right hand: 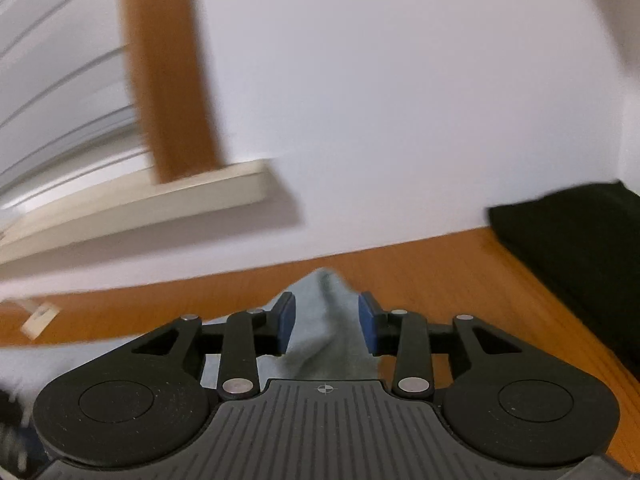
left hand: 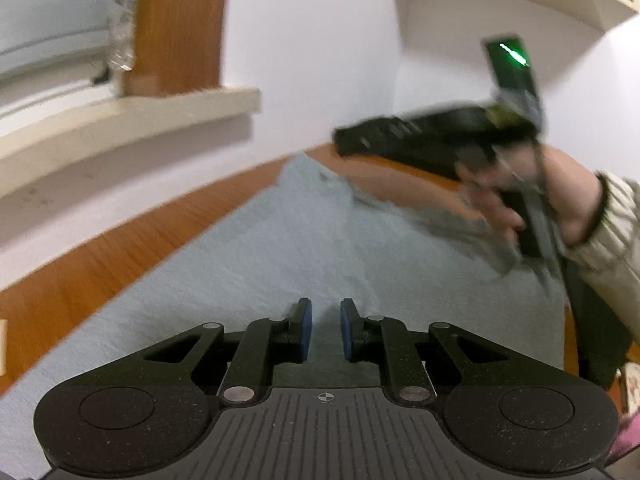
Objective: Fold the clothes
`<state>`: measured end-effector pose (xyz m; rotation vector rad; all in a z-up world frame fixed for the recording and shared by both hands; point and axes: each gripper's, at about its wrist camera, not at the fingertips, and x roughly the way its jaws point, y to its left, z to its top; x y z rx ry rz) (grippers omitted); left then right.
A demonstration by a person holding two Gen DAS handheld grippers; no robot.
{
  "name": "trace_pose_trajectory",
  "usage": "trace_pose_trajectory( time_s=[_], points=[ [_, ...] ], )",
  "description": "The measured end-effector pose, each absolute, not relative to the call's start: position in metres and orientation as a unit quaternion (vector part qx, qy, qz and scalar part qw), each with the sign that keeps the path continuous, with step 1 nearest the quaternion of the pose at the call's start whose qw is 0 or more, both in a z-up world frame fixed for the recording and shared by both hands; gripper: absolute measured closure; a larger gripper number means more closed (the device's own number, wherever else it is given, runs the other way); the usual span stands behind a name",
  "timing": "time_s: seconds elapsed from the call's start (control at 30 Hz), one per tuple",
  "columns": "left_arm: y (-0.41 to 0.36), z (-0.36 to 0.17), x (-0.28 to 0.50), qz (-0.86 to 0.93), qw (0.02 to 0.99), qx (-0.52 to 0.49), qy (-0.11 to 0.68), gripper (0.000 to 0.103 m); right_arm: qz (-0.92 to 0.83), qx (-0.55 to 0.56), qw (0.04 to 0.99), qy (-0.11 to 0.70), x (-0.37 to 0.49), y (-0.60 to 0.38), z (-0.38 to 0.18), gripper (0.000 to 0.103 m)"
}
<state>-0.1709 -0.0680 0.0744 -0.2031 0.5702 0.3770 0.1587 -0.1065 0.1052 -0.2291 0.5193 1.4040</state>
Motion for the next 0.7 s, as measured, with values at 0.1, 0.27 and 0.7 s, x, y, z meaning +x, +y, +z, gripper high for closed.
trace_pose_trajectory(
  time_s=[0.1, 0.27, 0.7],
  points=[
    [-0.056, 0.085, -0.188, 0.220, 0.932, -0.103, 0.270, 0.073, 0.684, -0.141, 0.680, 0.224, 0.127, -0.112, 0.097, 0.067],
    [-0.032, 0.087, -0.224, 0.285, 0.911, -0.114, 0.277, 0.057, 0.724, -0.203, 0.628, 0.200, 0.083, -0.110, 0.082, 0.066],
    [-0.021, 0.110, -0.365, 0.388, 0.878, -0.137, 0.245, 0.033, 0.726, -0.237, 0.617, 0.188, 0.076, -0.114, 0.073, 0.045]
  ],
)
